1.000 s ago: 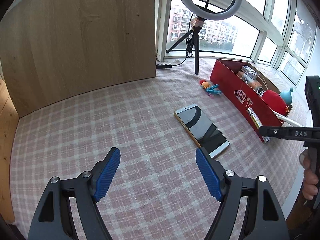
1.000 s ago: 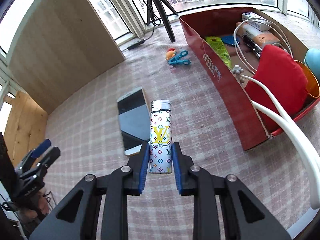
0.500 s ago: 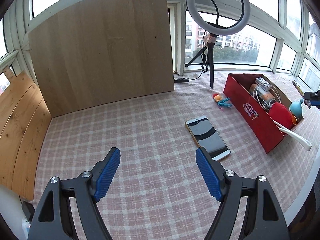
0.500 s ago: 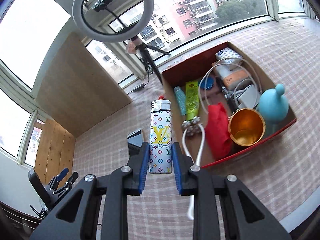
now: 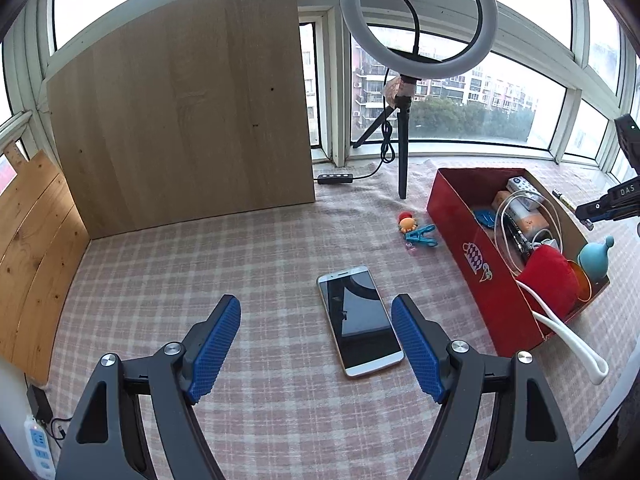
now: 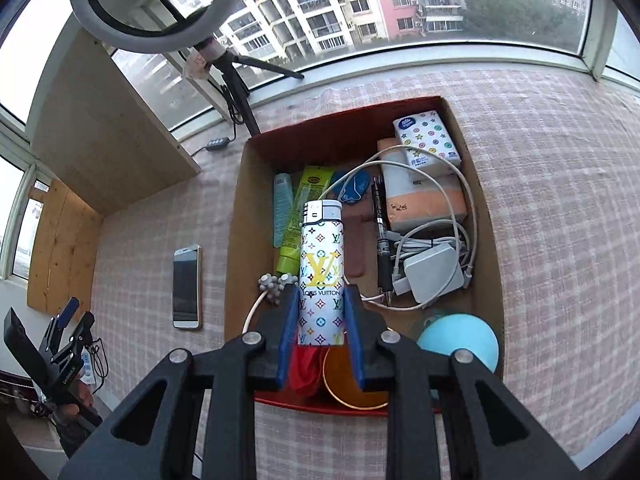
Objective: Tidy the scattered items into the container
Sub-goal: 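Lift the lighter over the red box and lower it inside, then open the right gripper to release the lighter among the box items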
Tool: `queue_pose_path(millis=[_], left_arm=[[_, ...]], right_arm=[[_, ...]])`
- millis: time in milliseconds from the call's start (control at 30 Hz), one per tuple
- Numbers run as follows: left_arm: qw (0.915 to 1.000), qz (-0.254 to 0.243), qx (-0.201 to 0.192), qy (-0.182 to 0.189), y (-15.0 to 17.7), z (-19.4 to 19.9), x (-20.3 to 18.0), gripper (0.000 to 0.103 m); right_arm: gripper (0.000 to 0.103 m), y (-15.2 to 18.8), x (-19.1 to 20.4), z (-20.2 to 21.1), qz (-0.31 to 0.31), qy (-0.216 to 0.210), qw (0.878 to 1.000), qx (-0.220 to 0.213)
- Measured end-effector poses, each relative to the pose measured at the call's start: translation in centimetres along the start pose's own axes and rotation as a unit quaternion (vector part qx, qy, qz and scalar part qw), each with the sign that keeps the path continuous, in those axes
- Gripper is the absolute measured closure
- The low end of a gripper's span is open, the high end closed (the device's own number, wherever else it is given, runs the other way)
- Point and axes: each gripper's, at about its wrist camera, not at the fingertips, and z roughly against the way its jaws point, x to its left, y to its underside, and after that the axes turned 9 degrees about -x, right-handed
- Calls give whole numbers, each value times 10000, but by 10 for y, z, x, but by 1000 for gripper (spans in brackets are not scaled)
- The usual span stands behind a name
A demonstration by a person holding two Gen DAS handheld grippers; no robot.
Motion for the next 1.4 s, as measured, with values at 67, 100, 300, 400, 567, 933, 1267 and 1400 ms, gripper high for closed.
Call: queue_pose_path(millis=[67,100,300,400,567,933,1267,1400], left_arm=[[10000,-23,62,-61,-1,-6,-2,27],[9999,-35,93,-93,-2,-8,-2,27],[9995,-10,269,-135,-2,-28,2,27],[9994,-20,334,-90,-1,-36,3,27],[9992,26,399,-18,1,-47,7,27],[9987,129,485,51,5,-58,13,27],[9985,221,500,97,8,-60,17,27],[9983,256,505,119,10,-62,19,27]], right_arm=[[80,-5,-7,-18,-61,-52,9997,219],[80,-5,-10,-27,-113,-84,9993,338],[80,-8,-17,-73,-113,43,9959,891],[80,-11,-19,-88,-108,151,9942,1063],[80,-15,-24,-103,-136,316,9922,1197],[80,-16,-39,-117,-267,527,9885,1392],[80,-17,-30,-110,81,924,9862,1369],[80,-17,-30,-109,98,954,9850,1438]])
